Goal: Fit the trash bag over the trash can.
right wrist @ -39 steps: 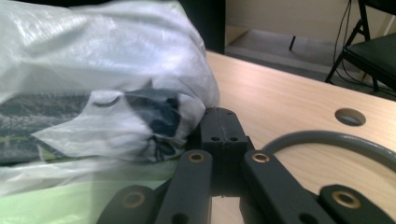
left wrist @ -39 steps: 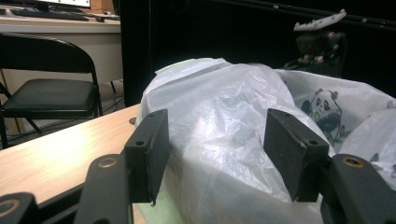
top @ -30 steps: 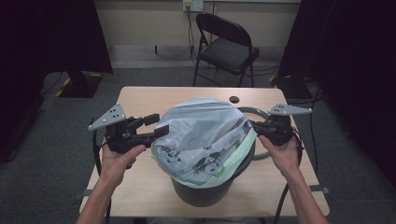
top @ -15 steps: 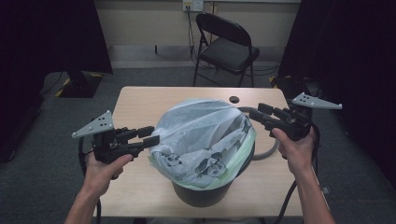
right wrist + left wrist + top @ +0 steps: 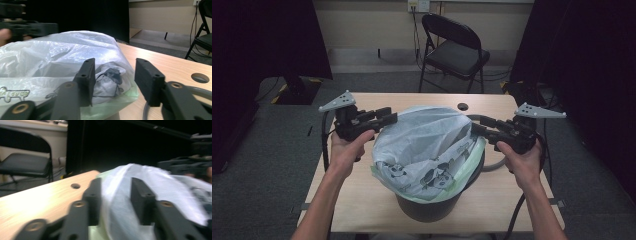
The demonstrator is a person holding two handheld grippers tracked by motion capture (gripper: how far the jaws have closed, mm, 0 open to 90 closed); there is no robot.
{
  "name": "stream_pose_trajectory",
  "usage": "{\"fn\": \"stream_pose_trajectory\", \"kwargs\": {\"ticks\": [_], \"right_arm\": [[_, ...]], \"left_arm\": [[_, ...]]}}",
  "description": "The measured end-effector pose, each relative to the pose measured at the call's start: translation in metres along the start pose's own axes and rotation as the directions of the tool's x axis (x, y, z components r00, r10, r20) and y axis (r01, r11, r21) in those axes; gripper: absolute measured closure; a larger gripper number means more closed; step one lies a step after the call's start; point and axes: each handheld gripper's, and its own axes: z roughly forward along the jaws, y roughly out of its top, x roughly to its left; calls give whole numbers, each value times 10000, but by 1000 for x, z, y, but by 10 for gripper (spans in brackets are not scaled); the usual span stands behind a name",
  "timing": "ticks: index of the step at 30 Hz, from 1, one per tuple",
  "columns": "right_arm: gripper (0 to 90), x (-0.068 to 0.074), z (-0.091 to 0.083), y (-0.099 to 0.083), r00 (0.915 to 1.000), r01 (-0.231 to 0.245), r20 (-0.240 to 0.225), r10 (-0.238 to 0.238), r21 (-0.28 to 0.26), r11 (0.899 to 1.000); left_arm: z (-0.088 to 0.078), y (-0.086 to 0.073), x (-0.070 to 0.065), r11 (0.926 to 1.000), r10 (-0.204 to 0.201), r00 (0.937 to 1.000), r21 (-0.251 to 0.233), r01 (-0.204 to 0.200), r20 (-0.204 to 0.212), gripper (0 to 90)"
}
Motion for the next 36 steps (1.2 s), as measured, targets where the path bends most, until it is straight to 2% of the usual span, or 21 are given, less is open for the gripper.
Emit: {"fn": "stream_pose_trajectory", "kwargs": {"ticks": [1,5,6,7,8,13,16,18,20,21,22,23,24,25,26,28,29,30,31,34,36], "right_arm": [[481,1,-1,0,10000,-7,4,7,-29,10000],[444,1,-6,-1,10000,33,91,-33,-50,10000],[438,1,-7,-1,9999,29,110,-28,-38,10000],[429,1,-8,-1,9999,12,151,-11,-68,10000],[425,1,-9,-1,9998,30,175,-29,-67,10000],[369,2,-10,1,9997,-54,258,55,-45,10000],[351,6,-10,2,9998,25,212,-25,-25,10000],[342,8,-10,4,9999,46,142,-46,2,10000],[331,10,-8,6,9999,100,89,-100,17,9999],[326,12,-7,7,9999,153,31,-153,56,9999],[320,14,-6,7,9998,189,57,-189,102,9998],[315,15,-4,8,9998,214,10,-214,143,9997],[315,17,-1,9,9996,283,-12,-283,219,9994],[319,19,1,9,9994,347,73,-350,390,9986],[349,20,3,9,9990,387,196,-397,486,9981],[528,21,3,7,9982,585,123,-593,595,9965],[597,21,3,6,9979,607,196,-620,606,9963],[677,20,2,5,9971,658,334,-678,600,9960],[753,19,0,4,9963,697,455,-722,556,9960],[897,15,-9,2,9968,692,399,-697,137,9975],[900,14,-14,2,9961,711,507,-719,159,9973]], "left_arm": [[1,-1,0,10000,31,10000,0,-31,-54,741],[-3,-5,3,9998,-74,10000,-194,74,-35,811],[-12,-5,3,9991,-150,9999,-399,147,-78,883],[-15,-6,4,9994,-156,9999,-320,155,-21,900],[-19,-7,3,9993,-194,9997,-308,198,128,900],[-33,-10,-12,9996,233,9997,-185,-231,86,900],[-54,-22,-31,9987,488,9974,-181,-479,531,900],[-63,-25,-42,9978,649,9952,-159,-639,738,883],[-70,-26,-48,9974,680,9908,-300,-649,1173,841],[-71,-25,-51,9955,913,9906,-335,-883,1017,808],[-71,-23,-53,9926,1180,9909,-366,-1158,646,769],[-71,-23,-53,9926,1180,9909,-366,-1158,646,719],[-70,-16,-48,9940,903,9957,-637,-888,210,656],[-67,-14,-45,9941,786,9968,-768,-772,147,624],[-64,-12,-42,9937,763,9971,-818,-762,-17,613],[-54,-11,-34,9961,546,9981,-672,-565,-293,580],[-54,-11,-34,9961,546,9981,-672,-565,-293,580],[-43,-13,-27,9981,229,9993,-567,-246,-307,581],[-39,-14,-25,9984,193,9990,-527,-214,-413,595],[-31,-18,-20,9984,-81,9991,-559,58,-412,636],[-30,-19,-18,9979,-234,9990,-606,210,-390,675]]}}
